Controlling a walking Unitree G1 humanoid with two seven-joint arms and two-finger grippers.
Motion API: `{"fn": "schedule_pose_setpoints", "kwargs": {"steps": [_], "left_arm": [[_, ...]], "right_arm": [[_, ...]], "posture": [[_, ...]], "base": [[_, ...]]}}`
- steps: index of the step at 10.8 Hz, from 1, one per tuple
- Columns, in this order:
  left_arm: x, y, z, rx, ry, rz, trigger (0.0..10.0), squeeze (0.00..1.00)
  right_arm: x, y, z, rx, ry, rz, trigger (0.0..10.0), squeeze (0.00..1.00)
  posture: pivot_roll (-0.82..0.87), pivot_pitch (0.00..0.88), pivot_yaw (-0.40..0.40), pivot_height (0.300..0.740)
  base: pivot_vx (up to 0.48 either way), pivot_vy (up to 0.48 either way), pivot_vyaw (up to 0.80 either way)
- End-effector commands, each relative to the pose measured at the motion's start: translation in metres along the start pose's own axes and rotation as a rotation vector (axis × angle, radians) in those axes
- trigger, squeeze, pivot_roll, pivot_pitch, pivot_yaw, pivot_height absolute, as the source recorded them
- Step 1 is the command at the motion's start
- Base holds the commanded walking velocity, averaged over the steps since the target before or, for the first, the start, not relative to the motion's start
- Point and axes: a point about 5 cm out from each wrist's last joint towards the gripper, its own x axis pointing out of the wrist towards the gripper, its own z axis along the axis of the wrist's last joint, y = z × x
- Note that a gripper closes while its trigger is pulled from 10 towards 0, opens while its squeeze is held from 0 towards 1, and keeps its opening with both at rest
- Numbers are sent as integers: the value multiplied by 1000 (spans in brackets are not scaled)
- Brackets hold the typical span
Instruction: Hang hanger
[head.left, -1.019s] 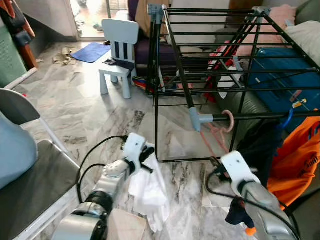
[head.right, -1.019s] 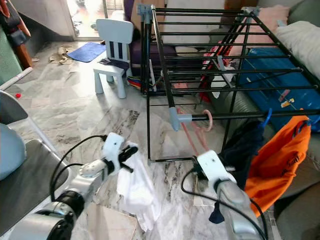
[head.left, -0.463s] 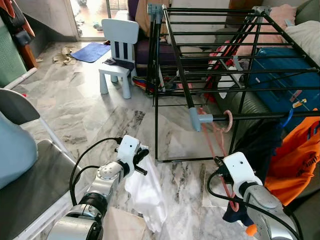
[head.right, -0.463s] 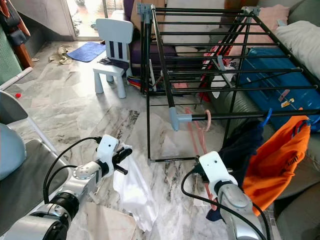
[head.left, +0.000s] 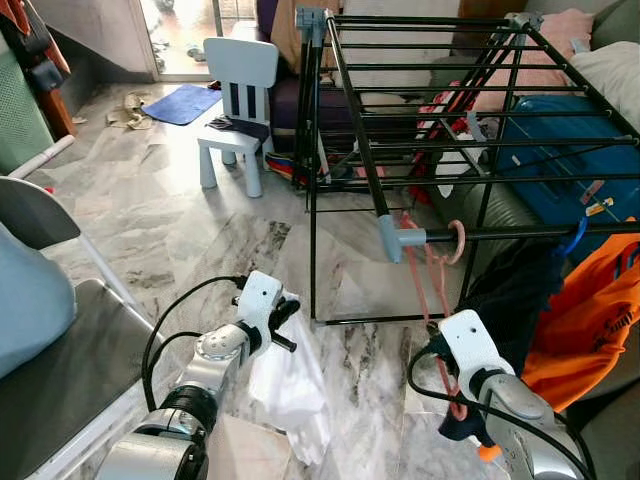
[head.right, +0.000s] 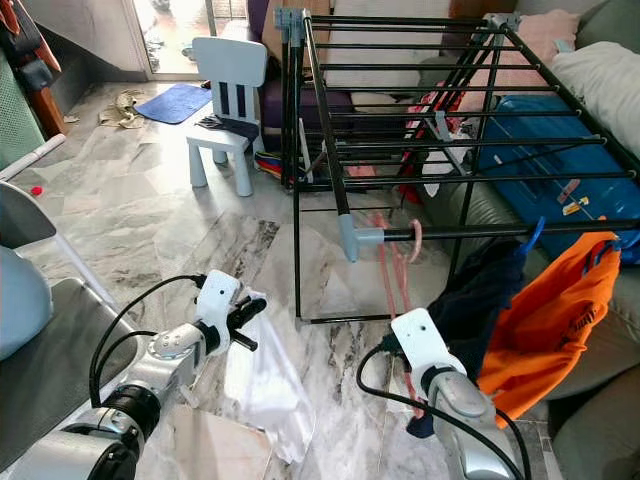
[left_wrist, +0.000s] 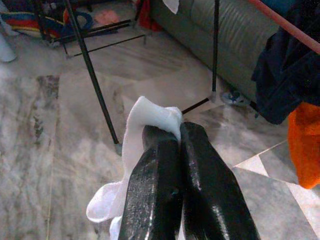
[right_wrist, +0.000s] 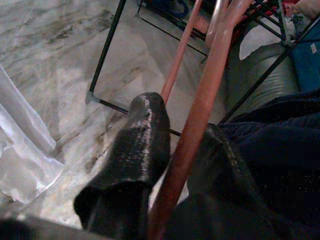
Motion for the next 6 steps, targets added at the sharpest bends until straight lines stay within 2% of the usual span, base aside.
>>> {"fn": "schedule_pose_setpoints", "kwargs": {"steps": [1, 4, 5, 6], "left_arm": [[2, -1, 6, 19, -18, -6, 10000, 0], [4, -5, 5, 19, -14, -19, 10000, 0], [4, -5, 6, 20, -13, -20, 10000, 0], [3, -5, 5, 22, -10, -20, 10000, 0]], "right_arm": [[-2, -7, -4, -3, 20, -23, 1098, 0], [-5, -14, -4, -26, 23, -46, 1765, 0], [-5, -15, -5, -32, 24, -48, 1647, 0], [-5, -17, -5, -39, 26, -51, 2196, 0]], "posture": [[48, 0, -48, 740], [43, 0, -45, 740], [45, 0, -45, 740], [46, 0, -44, 740]], "base": [[0, 0, 0], [0, 0, 0], [0, 0, 0], [0, 0, 0]]}}
